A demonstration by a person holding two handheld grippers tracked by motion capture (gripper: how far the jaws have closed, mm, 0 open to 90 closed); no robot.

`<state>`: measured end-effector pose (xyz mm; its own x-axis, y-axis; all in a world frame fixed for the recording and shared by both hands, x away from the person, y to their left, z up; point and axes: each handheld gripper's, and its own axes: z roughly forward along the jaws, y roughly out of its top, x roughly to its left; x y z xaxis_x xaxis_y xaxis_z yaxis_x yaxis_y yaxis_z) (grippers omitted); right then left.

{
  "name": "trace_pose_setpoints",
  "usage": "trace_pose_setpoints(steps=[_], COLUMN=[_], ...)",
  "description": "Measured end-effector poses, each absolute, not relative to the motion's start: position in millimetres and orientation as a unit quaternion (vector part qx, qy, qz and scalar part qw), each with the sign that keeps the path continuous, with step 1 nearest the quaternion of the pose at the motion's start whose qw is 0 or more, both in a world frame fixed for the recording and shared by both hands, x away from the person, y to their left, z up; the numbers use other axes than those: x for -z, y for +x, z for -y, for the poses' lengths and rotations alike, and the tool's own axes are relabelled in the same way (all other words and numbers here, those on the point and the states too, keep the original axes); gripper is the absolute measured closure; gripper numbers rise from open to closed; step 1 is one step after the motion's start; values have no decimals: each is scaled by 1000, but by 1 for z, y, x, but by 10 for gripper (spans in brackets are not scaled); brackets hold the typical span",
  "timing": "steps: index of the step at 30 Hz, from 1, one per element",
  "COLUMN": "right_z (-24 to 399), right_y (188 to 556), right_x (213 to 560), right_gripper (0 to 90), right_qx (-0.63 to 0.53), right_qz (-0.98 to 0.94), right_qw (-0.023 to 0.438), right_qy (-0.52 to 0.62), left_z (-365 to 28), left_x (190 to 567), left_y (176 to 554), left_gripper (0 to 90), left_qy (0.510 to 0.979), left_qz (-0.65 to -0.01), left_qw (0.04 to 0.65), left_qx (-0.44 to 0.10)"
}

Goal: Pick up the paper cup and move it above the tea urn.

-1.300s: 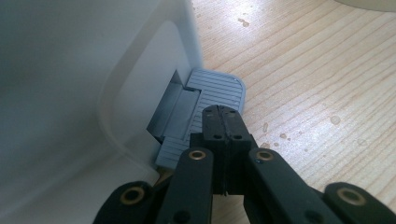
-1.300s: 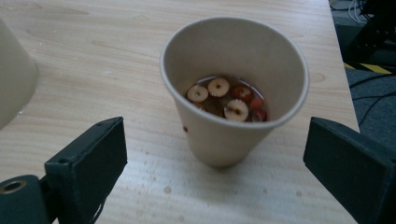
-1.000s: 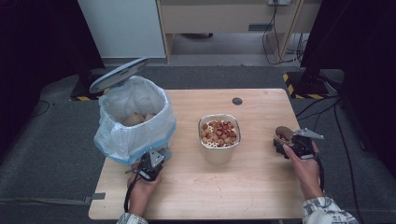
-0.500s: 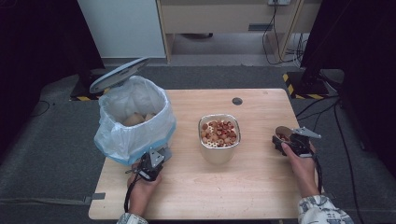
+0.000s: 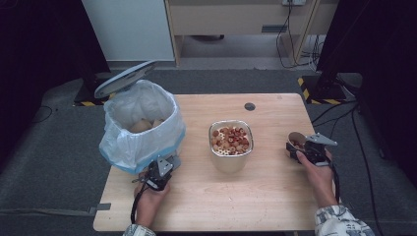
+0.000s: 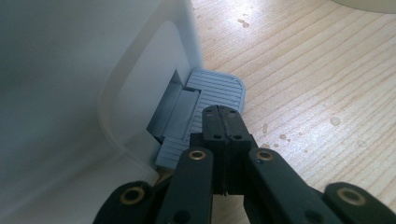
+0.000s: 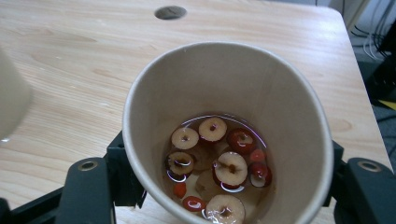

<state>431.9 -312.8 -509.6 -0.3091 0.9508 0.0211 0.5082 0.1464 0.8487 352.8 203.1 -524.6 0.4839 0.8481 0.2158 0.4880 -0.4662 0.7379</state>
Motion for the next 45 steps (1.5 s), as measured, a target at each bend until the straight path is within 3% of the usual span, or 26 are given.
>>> trace_pose_setpoints(steps=[45], right_z=[297], right_y=[458], right_x=[391], right_gripper=[346], right_qx=[-392], right_qz=[-785], right_qw=[324], right_qy=[353], left_z=[-203], left_x=[525], left_y=[353], left_gripper=[894], left_qy=[804], left_qz=[-415], left_qw=[308], left_qx=[-293])
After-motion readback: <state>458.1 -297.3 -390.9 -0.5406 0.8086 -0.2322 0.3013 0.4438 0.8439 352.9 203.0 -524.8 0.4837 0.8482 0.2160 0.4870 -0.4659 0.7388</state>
